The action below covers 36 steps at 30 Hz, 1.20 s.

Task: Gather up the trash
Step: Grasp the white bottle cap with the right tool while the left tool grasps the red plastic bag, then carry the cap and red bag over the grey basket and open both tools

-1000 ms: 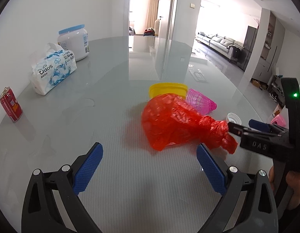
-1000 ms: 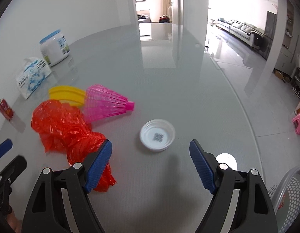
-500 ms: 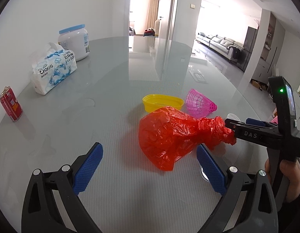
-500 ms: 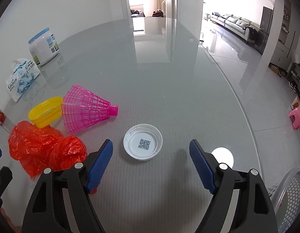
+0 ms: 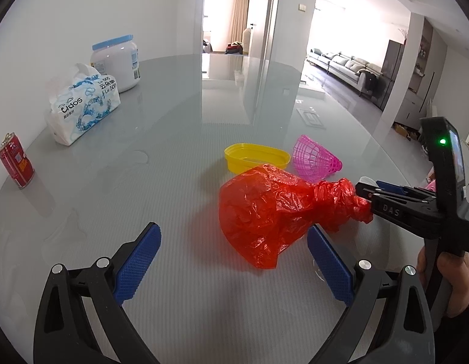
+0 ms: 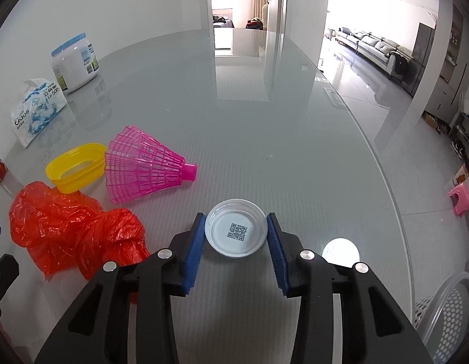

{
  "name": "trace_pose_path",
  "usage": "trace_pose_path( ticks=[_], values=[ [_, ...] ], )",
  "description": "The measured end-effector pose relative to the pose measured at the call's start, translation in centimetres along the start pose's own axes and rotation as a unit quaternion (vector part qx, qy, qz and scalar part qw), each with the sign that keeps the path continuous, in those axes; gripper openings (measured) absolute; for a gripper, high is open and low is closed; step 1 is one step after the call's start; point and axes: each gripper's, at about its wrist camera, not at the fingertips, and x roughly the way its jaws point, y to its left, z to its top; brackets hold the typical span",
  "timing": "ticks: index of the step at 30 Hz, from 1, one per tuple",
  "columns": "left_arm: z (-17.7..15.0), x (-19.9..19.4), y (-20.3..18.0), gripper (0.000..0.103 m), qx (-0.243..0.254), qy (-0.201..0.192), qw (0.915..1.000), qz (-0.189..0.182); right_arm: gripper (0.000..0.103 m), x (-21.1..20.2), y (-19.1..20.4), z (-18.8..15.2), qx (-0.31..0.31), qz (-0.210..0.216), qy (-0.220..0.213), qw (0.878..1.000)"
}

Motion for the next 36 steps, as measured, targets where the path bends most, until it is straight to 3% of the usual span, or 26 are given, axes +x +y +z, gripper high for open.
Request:
trace_pose_path(
  ticks=[10,24,26,34,36],
  values=[
    [0.1,1.4,-0.9,0.095,0.007,0.021,0.9997,-0.007,0.039,-6.6,-3.4,-4.6,0.085,0.017,-0.062,0.994],
    [3.1,4.7,-3.3,0.092,-0.017,0.034,0.9993,0.003,0.039,-9.2,-4.1,-8.4,0.088,0.059,-0.065,0.992],
    [2.8,5.4,-3.5,0.084,-0.013,0.044,0.9989,0.002,0.039,-9.2,-4.2,-8.6,0.091,0.062,-0.062,0.992],
    [2.1,5.7,-3.7,0.025,0.0,0.05,0.9986,-0.017,0.039,-9.6,-4.6,-9.5,0.095,0.065,-0.06,0.991],
    [2.0,5.5,-3.6,0.018,0.002,0.048,0.9987,-0.019,0.039,-10.0,-4.5,-9.6,0.094,0.067,-0.063,0.991]
  ],
)
